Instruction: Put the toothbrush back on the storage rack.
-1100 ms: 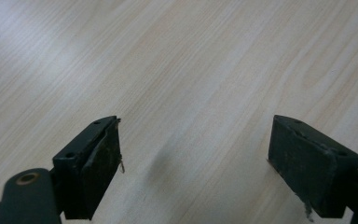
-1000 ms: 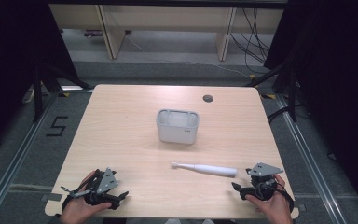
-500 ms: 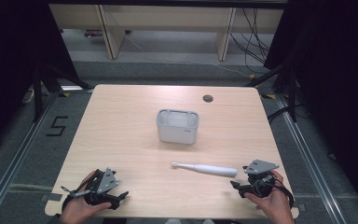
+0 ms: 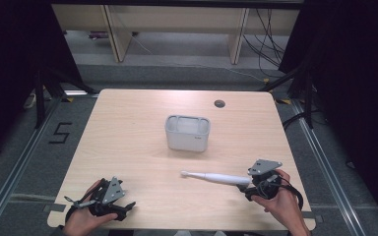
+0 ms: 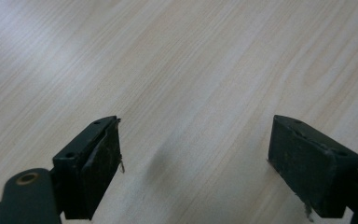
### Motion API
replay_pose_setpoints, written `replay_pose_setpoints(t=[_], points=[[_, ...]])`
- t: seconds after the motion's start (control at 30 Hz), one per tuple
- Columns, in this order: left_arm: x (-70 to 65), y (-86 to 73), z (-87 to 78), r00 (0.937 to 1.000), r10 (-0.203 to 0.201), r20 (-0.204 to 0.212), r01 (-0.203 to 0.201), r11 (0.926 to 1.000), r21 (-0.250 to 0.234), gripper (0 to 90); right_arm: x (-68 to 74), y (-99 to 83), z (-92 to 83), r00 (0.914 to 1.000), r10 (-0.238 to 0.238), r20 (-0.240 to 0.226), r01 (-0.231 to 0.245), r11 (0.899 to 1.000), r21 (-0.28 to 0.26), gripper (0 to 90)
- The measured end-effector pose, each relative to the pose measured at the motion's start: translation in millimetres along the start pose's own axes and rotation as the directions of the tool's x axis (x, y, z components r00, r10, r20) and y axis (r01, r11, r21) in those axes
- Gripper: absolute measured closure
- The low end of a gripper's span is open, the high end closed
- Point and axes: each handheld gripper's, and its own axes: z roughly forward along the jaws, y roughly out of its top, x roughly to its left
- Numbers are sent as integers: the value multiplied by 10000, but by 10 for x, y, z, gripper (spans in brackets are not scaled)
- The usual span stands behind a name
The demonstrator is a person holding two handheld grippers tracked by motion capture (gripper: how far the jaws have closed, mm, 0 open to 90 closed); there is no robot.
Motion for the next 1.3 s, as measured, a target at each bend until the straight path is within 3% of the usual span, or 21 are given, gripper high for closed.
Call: replay_pose_setpoints(t=[0.03, 0.1, 0.33, 0.47, 0.57, 0.67, 0.7, 0.77, 0.8, 0.9, 0.93, 1.0, 1.27, 1.3], points=[[0, 0, 1, 10000, -2, 6, 2, 10000, -3, 165, 20, 12, 21, 9999, 99, 47, -99, 9999, -77, 319], [2, -1, 2, 10000, 2, -15, -2, 10000, 2, 165, 13, 49, 43, 9997, -200, -106, 201, 9998, 44, 321], [0, 0, 2, 10000, -1, 5, 1, 10000, 15, 165, 37, 157, 102, 9985, -500, -240, 507, 9982, 313, 355], [0, 0, 2, 10000, -2, -6, 2, 10000, 10, 165, 58, 252, 120, 9959, -738, -515, 780, 9934, 845, 383], [0, -1, 6, 10000, 0, -19, 0, 10000, 31, 165, 65, 333, 160, 9889, -1244, -812, 1332, 9845, 1139, 394], [0, 0, 1, 10000, -11, 17, 11, 10000, -15, 165, 77, 413, 214, 9866, -1177, -1130, 1328, 9816, 1375, 410], [2, -1, 2, 10000, 3, 15, -3, 10000, -4, 165, 61, 435, 233, 9825, -1415, -1209, 1574, 9784, 1338, 415], [3, -2, 3, 10000, -5, 8, 5, 10000, 1, 165, 71, 455, 240, 9855, -1233, -1165, 1401, 9788, 1497, 420], [4, -2, 2, 10000, 6, 6, -6, 10000, -4, 165, 61, 502, 289, 9805, -1473, -1297, 1667, 9739, 1541, 425], [5, -3, 3, 10000, -17, 21, 17, 10000, -6, 165, 61, 549, 335, 9782, -1537, -1400, 1774, 9681, 1771, 442], [5, -3, 3, 10000, -17, 21, 17, 10000, -6, 165, 53, 565, 362, 9738, -1711, -1501, 1961, 9653, 1723, 447], [3, -3, 4, 10000, 2, 28, -2, 10000, -6, 164, 71, 589, 394, 9756, -1573, -1529, 1862, 9625, 1974, 448], [6, -5, 7, 10000, -15, 5, 15, 10000, 25, 164, 94, 718, 567, 9511, -2330, -2028, 2794, 9289, 2431, 495], [5, -4, 5, 10000, -13, 17, 13, 10000, 5, 164, 96, 732, 584, 9520, -2273, -2050, 2761, 9267, 2549, 501]])
